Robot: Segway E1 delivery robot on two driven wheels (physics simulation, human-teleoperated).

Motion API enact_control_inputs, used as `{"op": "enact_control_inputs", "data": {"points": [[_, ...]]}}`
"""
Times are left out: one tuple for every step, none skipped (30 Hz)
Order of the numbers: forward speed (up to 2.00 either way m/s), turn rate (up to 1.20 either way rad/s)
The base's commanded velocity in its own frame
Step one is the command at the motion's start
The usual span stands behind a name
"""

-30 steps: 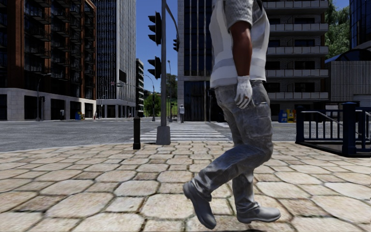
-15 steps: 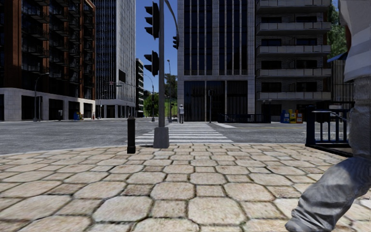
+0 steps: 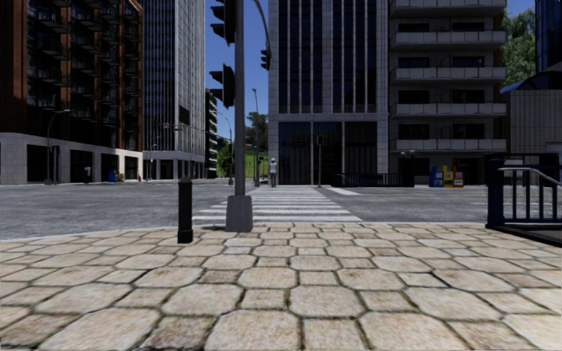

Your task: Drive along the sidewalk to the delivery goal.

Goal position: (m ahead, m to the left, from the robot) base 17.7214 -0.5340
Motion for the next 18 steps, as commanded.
{"op": "enact_control_inputs", "data": {"points": [[2.00, 0.00], [2.00, 0.00], [2.00, 0.00], [2.00, 0.00], [2.00, 0.00], [2.00, 0.00], [2.00, 0.00], [2.00, 0.00], [2.00, 0.00], [2.00, 0.00], [2.00, 0.00], [2.00, -0.09], [2.00, -0.52], [2.00, -0.81], [2.00, -1.00], [2.00, -1.04], [2.00, -1.00], [2.00, -0.27]]}}
